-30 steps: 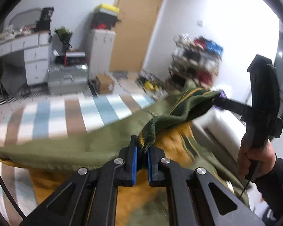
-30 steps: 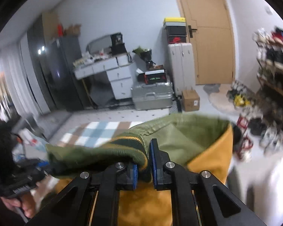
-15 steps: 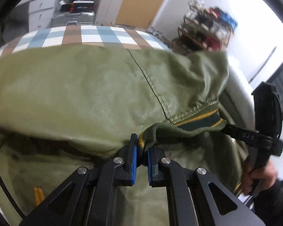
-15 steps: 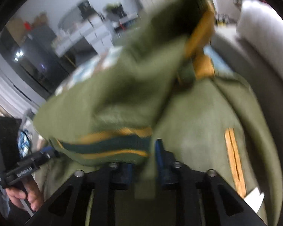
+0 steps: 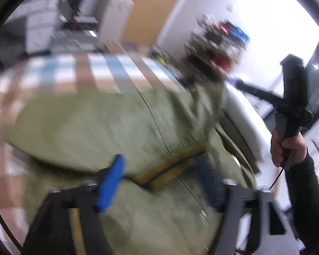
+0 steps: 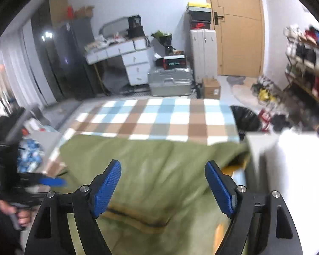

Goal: Fold large clothes
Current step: 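Fold the collar over onto the hem with both tools, then release the collar and press the folded jacket flat with both tools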

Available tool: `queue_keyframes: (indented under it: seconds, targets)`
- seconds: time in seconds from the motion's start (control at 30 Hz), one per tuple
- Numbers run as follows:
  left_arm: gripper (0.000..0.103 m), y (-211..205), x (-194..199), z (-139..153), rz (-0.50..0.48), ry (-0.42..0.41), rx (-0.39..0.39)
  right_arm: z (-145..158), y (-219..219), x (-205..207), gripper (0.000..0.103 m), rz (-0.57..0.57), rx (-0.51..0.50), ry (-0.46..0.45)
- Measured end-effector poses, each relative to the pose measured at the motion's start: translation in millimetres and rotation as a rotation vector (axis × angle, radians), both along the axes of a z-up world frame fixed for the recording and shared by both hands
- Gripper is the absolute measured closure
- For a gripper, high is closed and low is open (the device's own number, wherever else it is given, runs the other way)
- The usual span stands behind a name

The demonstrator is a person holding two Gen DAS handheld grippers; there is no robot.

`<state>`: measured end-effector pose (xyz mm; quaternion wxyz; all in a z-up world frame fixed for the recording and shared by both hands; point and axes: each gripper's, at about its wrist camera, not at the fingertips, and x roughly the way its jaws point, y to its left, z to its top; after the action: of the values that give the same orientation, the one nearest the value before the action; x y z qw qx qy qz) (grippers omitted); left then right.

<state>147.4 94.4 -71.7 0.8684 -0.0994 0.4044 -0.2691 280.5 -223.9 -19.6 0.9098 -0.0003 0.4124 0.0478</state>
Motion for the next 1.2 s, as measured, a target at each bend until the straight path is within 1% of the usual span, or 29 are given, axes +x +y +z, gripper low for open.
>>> queue_keyframes:
  seconds: [0.03, 0.07, 0.1, 0.13, 0.17, 0.2, 0.23, 0.27, 0.3, 0.33, 0.37, 0.4, 0.43, 0.47, 0.5, 0.57, 0.6, 0.63, 0.67, 0.7, 0.73, 0.77, 0.8, 0.83, 0.87, 0.93, 1.0, 1.13, 1.2]
  targets:
    - [0.03, 6, 8, 5, 0.031, -0.02, 0.014, -5, -1, 15, 0.022, -0.009, -0.049, 0.011]
    - [0.03, 10, 18, 7, 0.055, -0.024, 0.033, -15, -3, 33, 0.022, -0.023, -0.11, 0.033]
    - [0.03, 13, 30, 6, 0.071, -0.018, 0.056, -28, -5, 44, 0.024, -0.039, -0.134, 0.068]
    - [0.03, 16, 44, 2, 0.083, -0.01, 0.081, -50, -15, 62, 0.025, -0.074, -0.159, 0.142]
    - [0.03, 20, 54, -4, 0.103, -0.001, 0.107, -71, -26, 56, 0.027, -0.104, -0.165, 0.191]
    - [0.03, 23, 65, -13, 0.127, 0.018, 0.138, -91, -33, 63, 0.028, -0.132, -0.164, 0.245]
    - [0.03, 24, 72, -23, 0.131, 0.044, 0.155, -118, -44, 65, 0.029, -0.151, -0.158, 0.325]
    - [0.03, 25, 81, -37, 0.129, 0.085, 0.164, -131, -54, 61, 0.03, -0.15, -0.136, 0.347]
    - [0.03, 26, 87, -53, 0.128, 0.133, 0.169, -142, -65, 48, 0.03, -0.15, -0.086, 0.338]
    - [0.031, 28, 89, -65, 0.125, 0.174, 0.171, -145, -71, 40, 0.03, -0.149, -0.047, 0.296]
    - [0.031, 29, 91, -80, 0.121, 0.201, 0.173, -145, -71, 33, 0.029, -0.144, -0.043, 0.279]
    - [0.031, 29, 88, -90, 0.117, 0.203, 0.181, -144, -70, 29, 0.029, -0.133, -0.048, 0.273]
    - [0.031, 25, 82, -94, 0.106, 0.195, 0.206, -144, -70, 28, 0.029, -0.128, -0.052, 0.279]
    - [0.031, 22, 79, -93, 0.094, 0.181, 0.238, -142, -69, 28, 0.029, -0.12, -0.061, 0.298]
    - [0.031, 16, 74, -91, 0.076, 0.168, 0.29, -138, -68, 31, 0.029, -0.111, -0.072, 0.325]
    - [0.031, 13, 67, -83, 0.073, 0.186, 0.316, -128, -63, 35, 0.029, -0.095, -0.097, 0.342]
    - [0.031, 14, 66, -77, 0.072, 0.194, 0.305, -117, -60, 34, 0.029, -0.081, -0.115, 0.306]
    - [0.03, 17, 64, -73, 0.083, 0.203, 0.282, -117, -55, 32, 0.029, -0.069, -0.137, 0.264]
    - [0.03, 20, 65, -74, 0.104, 0.224, 0.276, -115, -54, 33, 0.029, -0.068, -0.18, 0.233]
    - [0.03, 21, 68, -80, 0.121, 0.26, 0.277, -123, -54, 38, 0.029, -0.076, -0.211, 0.263]
    - [0.031, 20, 71, -87, 0.123, 0.27, 0.288, -137, -55, 43, 0.029, -0.071, -0.212, 0.327]
    - [0.031, 15, 72, -91, 0.116, 0.249, 0.327, -155, -54, 48, 0.029, -0.051, -0.197, 0.416]
    - [0.031, 7, 71, -93, 0.102, 0.225, 0.398, -161, -53, 49, 0.028, -0.043, -0.206, 0.421]
    - [0.029, 2, 70, -94, 0.105, 0.214, 0.434, -160, -49, 49, 0.028, -0.037, -0.228, 0.406]
    - [0.029, 2, 71, -96, 0.11, 0.214, 0.445, -159, -47, 49, 0.028, -0.034, -0.242, 0.418]
    - [0.029, 3, 77, -98, 0.108, 0.221, 0.452, -158, -43, 51, 0.028, -0.022, -0.262, 0.429]
    - [0.029, 8, 85, -98, 0.103, 0.239, 0.433, -159, -41, 55, 0.028, 0.001, -0.27, 0.423]
    - [0.029, 12, 101, -98, 0.069, 0.252, 0.441, -159, -47, 63, 0.028, -0.021, -0.194, 0.419]
    - [0.029, 14, 110, -97, 0.059, 0.253, 0.437, -164, -44, 72, 0.028, -0.023, -0.183, 0.4]
